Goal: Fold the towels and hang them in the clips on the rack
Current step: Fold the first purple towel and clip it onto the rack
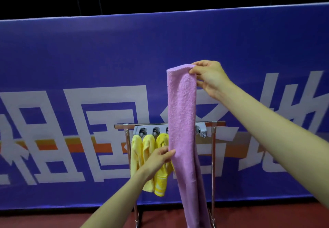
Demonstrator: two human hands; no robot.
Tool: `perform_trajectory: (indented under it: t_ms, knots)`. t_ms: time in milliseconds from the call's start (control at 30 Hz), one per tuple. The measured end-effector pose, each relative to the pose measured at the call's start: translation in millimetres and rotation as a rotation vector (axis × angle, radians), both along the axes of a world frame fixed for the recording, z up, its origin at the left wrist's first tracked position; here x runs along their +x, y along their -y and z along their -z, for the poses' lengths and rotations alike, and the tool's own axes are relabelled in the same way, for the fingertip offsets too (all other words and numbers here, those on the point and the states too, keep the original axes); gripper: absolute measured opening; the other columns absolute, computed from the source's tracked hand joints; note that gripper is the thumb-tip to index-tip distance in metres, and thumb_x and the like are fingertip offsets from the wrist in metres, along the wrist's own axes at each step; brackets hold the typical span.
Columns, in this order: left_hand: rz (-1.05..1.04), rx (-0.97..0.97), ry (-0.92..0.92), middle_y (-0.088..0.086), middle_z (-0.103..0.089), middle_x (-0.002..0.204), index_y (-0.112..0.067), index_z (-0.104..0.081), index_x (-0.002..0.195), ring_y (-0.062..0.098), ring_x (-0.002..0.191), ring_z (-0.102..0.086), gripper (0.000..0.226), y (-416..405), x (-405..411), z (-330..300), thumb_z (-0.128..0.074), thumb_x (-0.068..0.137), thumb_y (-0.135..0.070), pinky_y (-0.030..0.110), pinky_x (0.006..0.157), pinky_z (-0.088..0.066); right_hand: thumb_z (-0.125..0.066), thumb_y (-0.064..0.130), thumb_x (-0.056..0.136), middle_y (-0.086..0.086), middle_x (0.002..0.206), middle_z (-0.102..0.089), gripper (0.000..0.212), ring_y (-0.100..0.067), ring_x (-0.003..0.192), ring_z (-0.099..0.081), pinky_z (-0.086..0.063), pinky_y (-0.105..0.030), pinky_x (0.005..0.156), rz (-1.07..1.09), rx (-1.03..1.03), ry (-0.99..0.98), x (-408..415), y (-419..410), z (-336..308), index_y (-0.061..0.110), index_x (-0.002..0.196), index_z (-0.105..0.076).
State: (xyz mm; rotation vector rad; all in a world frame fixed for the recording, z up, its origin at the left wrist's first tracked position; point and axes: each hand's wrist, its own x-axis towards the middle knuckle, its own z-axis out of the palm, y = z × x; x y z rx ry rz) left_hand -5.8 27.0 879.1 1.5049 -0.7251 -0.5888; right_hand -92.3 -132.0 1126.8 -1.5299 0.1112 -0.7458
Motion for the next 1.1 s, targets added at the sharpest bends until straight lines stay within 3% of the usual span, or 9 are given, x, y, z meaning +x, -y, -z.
perform_trajectory:
  t_ms: [167, 267, 367, 500, 633, 733, 833, 967, 1100]
  knots:
    - [-0.097, -0.013, 0.005, -0.009, -0.070, 0.087, -0.015, -0.067, 0.096, 0.007, 0.084, -0.061, 0.019, -5.9, 2.0, 0.1, -0.048, 0.098, -0.017, 0.022, 0.076, -0.051, -0.055, -0.009, 0.081, -0.006, 0.081, -0.058, 0.015, -0.019, 0.078, -0.059, -0.054, -0.028, 0.062, 0.158, -0.036, -0.058, 0.7, 23.2, 23.0, 0.006, 0.083, -0.059]
    - [-0.203, -0.013, 0.053, -0.001, -0.069, 0.089, -0.016, -0.068, 0.092, 0.012, 0.084, -0.060, 0.020, -15.3, 19.4, -18.8, -0.049, 0.098, -0.020, 0.029, 0.078, -0.049, -0.058, -0.004, 0.077, -0.004, 0.086, -0.053, 0.020, -0.022, 0.084, -0.056, -0.054, -0.034, 0.068, 0.297, -0.090, -0.134, 4.7, 40.9, 46.7, 0.007, 0.093, -0.054]
    - [-0.290, 0.027, 0.198, -0.007, -0.067, 0.080, -0.017, -0.067, 0.086, 0.006, 0.077, -0.058, 0.021, -24.0, 32.9, -52.4, -0.050, 0.098, -0.023, 0.021, 0.071, -0.046, -0.062, 0.001, 0.075, -0.007, 0.095, -0.051, 0.034, -0.030, 0.088, -0.059, -0.055, -0.044, 0.077, 0.354, -0.251, -0.340, 6.5, 53.9, 75.5, 0.014, 0.101, -0.045]
    - [-0.213, 0.125, 0.425, -0.009, -0.059, 0.067, -0.012, -0.064, 0.079, 0.000, 0.061, -0.050, 0.024, -34.0, 39.8, -105.7, -0.052, 0.097, -0.023, 0.014, 0.059, -0.043, -0.061, -0.001, 0.078, -0.012, 0.097, -0.057, 0.030, -0.021, 0.077, -0.060, -0.053, -0.030, 0.061, 0.217, -0.437, -0.606, 2.3, 51.4, 110.6, 0.010, 0.104, -0.052]
    - [-0.069, 0.364, 0.600, -0.008, -0.057, 0.066, -0.010, -0.065, 0.078, 0.002, 0.060, -0.049, 0.025, -44.5, 51.6, -153.2, -0.056, 0.094, -0.026, 0.017, 0.059, -0.042, -0.061, 0.001, 0.082, -0.010, 0.073, -0.064, 0.014, -0.018, 0.058, -0.062, -0.046, -0.023, 0.048, 0.008, -0.669, -0.862, -0.3, 41.5, 128.1, 0.009, 0.093, -0.057]
    - [0.033, 0.475, 0.688, -0.005, -0.058, 0.071, -0.011, -0.067, 0.079, 0.006, 0.066, -0.050, 0.022, -47.6, 55.7, -180.6, -0.058, 0.093, -0.025, 0.021, 0.066, -0.043, -0.064, 0.004, 0.081, -0.016, 0.073, -0.065, 0.005, -0.021, 0.056, -0.060, -0.046, -0.026, 0.050, -0.140, -0.674, -0.995, 2.5, 31.4, 130.3, 0.006, 0.085, -0.063]
    - [0.090, 0.516, 0.759, -0.007, -0.057, 0.067, -0.012, -0.066, 0.076, 0.006, 0.064, -0.048, 0.022, -49.2, 57.1, -199.7, -0.059, 0.093, -0.023, 0.019, 0.063, -0.042, -0.066, 0.013, 0.083, -0.011, 0.079, -0.069, 0.005, -0.016, 0.062, -0.061, -0.051, -0.030, 0.059, -0.127, -0.799, -0.830, 11.8, 18.2, 127.3, 0.008, 0.084, -0.069]
    - [0.149, 0.540, 0.791, -0.015, -0.053, 0.057, -0.021, -0.063, 0.066, 0.002, 0.056, -0.046, 0.027, -46.8, 53.7, -209.5, -0.059, 0.093, -0.022, 0.014, 0.057, -0.039, -0.068, 0.015, 0.085, 0.003, 0.082, -0.068, 0.005, -0.008, 0.071, -0.060, -0.047, -0.021, 0.062, -0.188, -0.404, -0.348, 17.0, -14.6, 112.5, 0.014, 0.090, -0.070]
    - [0.175, 0.549, 0.790, -0.011, -0.054, 0.060, -0.020, -0.064, 0.070, 0.003, 0.056, -0.046, 0.024, -42.9, 49.1, -203.9, -0.058, 0.094, -0.019, 0.016, 0.058, -0.039, -0.071, 0.017, 0.082, 0.003, 0.094, -0.069, 0.023, -0.007, 0.085, -0.061, -0.043, -0.024, 0.070, -0.257, -0.352, -0.298, 23.8, -35.8, 104.0, 0.012, 0.105, -0.069]
